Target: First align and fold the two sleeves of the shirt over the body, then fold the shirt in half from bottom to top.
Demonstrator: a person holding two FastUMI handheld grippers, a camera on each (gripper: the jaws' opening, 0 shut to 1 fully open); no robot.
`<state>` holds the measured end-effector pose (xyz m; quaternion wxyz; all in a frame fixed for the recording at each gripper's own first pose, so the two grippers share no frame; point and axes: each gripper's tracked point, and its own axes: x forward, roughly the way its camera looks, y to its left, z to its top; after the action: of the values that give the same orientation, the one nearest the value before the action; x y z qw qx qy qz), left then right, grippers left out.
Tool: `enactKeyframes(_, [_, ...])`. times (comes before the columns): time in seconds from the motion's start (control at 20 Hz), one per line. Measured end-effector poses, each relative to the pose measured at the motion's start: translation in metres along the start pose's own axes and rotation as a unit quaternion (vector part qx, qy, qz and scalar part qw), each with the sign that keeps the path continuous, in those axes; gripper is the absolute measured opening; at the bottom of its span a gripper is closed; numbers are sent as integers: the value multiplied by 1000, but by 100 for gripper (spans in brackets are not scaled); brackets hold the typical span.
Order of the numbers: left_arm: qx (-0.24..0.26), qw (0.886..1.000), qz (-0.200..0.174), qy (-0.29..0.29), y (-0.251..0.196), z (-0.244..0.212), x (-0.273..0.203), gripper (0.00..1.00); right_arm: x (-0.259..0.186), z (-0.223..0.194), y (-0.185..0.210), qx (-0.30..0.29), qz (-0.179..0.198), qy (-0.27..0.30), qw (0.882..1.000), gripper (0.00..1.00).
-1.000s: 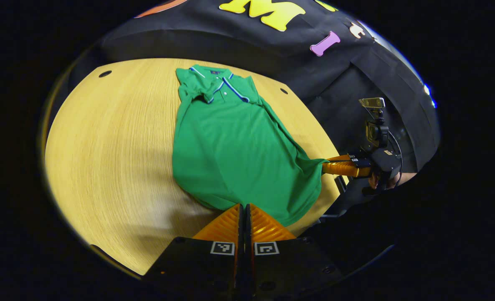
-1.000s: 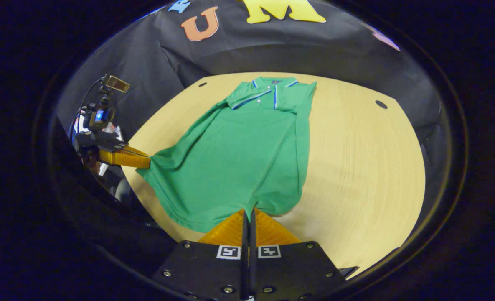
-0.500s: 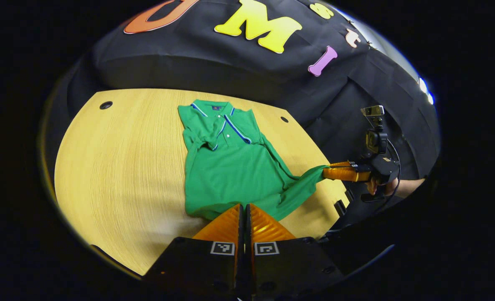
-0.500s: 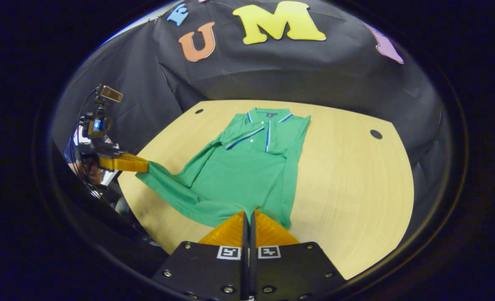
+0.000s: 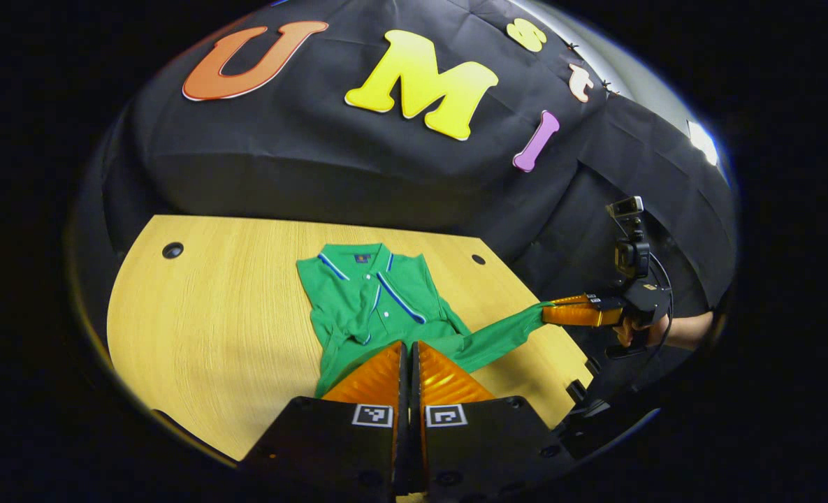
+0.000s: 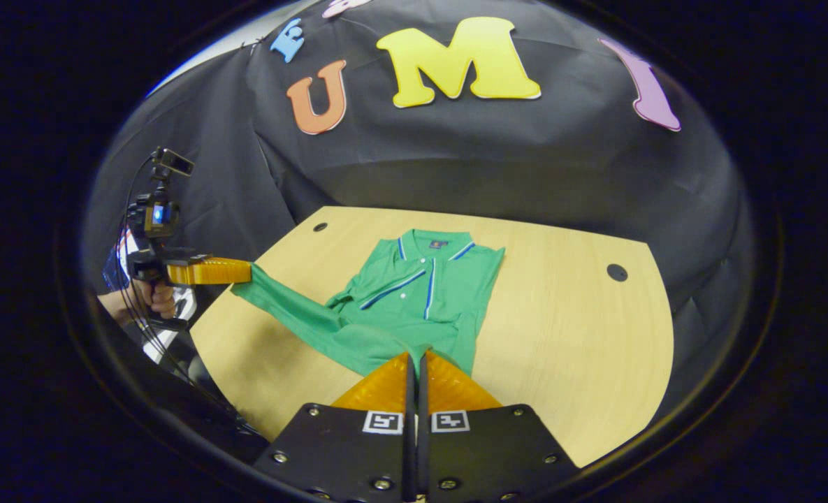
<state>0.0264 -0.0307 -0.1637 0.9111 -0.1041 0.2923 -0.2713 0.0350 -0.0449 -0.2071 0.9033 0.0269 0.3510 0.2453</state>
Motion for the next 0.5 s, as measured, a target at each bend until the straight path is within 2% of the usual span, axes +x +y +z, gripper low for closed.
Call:
enactKeyframes(0.2, [6, 999, 13, -35, 10, 42, 17, 3, 11, 37, -5, -11, -4, -19, 1000, 1])
enactKeyframes(0.5, [15, 997, 32, -62, 29, 81, 33, 3, 31, 83, -20, -11, -21, -39, 999, 1])
